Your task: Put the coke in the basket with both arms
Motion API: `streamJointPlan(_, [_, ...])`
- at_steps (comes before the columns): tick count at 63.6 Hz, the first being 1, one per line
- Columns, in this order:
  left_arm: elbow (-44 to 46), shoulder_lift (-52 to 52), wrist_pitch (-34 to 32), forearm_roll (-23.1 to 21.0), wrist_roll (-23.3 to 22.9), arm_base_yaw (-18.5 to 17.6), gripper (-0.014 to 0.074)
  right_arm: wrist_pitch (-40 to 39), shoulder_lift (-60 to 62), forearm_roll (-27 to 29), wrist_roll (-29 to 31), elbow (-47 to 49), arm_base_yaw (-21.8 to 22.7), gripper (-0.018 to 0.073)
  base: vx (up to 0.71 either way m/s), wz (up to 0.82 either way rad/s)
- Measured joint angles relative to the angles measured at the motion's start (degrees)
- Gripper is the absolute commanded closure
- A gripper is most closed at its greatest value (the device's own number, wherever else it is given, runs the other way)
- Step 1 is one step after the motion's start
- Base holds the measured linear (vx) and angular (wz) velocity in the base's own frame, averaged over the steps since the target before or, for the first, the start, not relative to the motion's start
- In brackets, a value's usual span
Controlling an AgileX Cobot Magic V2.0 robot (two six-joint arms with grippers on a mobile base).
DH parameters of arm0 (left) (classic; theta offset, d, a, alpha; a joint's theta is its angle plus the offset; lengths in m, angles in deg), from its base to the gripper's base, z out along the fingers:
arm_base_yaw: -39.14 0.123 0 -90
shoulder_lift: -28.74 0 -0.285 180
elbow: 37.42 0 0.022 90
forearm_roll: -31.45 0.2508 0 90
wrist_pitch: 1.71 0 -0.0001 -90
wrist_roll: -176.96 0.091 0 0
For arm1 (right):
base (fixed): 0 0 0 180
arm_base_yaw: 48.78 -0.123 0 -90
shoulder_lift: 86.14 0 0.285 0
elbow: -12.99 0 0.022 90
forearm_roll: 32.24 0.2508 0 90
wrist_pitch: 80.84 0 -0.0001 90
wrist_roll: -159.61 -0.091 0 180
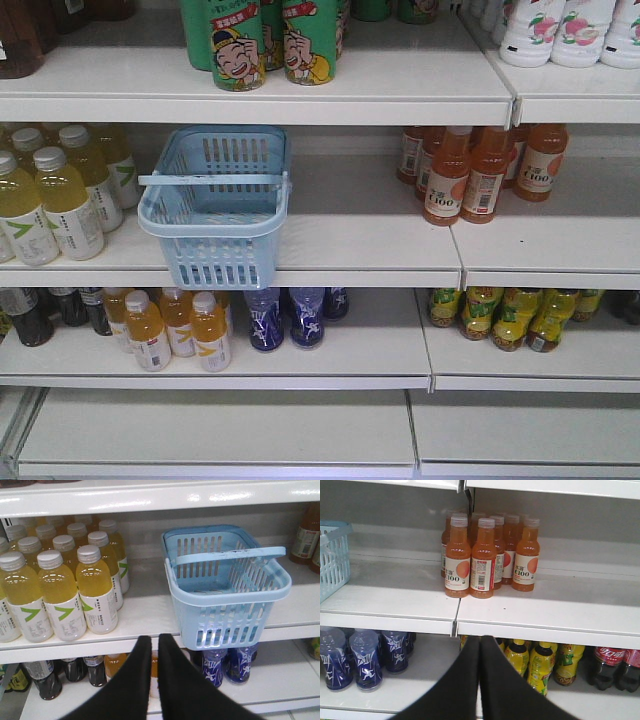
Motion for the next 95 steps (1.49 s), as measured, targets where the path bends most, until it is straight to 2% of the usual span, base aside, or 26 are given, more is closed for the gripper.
streamJointPlan(16, [0.0,0.0,-1.7,0.0,0.0,0.0,0.0367,0.0,0.0,0.0,0.0,0.0,0.0,0.0569,0.00,0.00])
streamJointPlan(33, [0.0,0.0,-2.0,0.0,0.0,0.0,0.0124,0.0,0.0,0.0,0.0,0.0,0.0,0.0569,0.00,0.00])
streamJointPlan(42, [0.0,0.0,-2.2,0.0,0.0,0.0,0.0030,0.0,0.0,0.0,0.0,0.0,0.0,0.0569,0.00,0.00])
streamJointPlan(56, [0.0,0.0,-2.2,0.0,-0.1,0.0,0.0021,0.0,0.0,0.0,0.0,0.0,0.0,0.0569,0.00,0.00])
streamJointPlan(59, [0.0,0.0,-2.2,-1.1,-1.0,0.0,0.0021,0.0,0.0,0.0,0.0,0.0,0.0,0.0569,0.00,0.00])
streamJointPlan(66, [0.0,0.0,-2.5,-8.7,-9.2,0.0,0.0021,0.0,0.0,0.0,0.0,0.0,0.0,0.0569,0.00,0.00])
streamJointPlan(72, [0.0,0.0,-3.5,-20.1,-19.4,0.0,0.0021,0.0,0.0,0.0,0.0,0.0,0.0,0.0569,0.00,0.00])
streamJointPlan(77, [0.0,0.6,-4.7,-27.7,-25.5,0.0,0.0021,0.0,0.0,0.0,0.0,0.0,0.0,0.0569,0.00,0.00])
streamJointPlan(81, [0.0,1.7,-5.8,-33.2,-27.6,0.0,0.0021,0.0,0.0,0.0,0.0,0.0,0.0,0.0569,0.00,0.00])
streamJointPlan(90, [0.0,5.3,-6.9,-45.0,-28.6,-0.6,0.0021,0.0,0.0,0.0,0.0,0.0,0.0,0.0569,0.00,0.00])
streamJointPlan(95, [0.4,8.1,-7.1,-49.3,-28.7,-1.6,0.0021,0.0,0.0,0.0,0.0,0.0,0.0,0.0569,0.00,0.00])
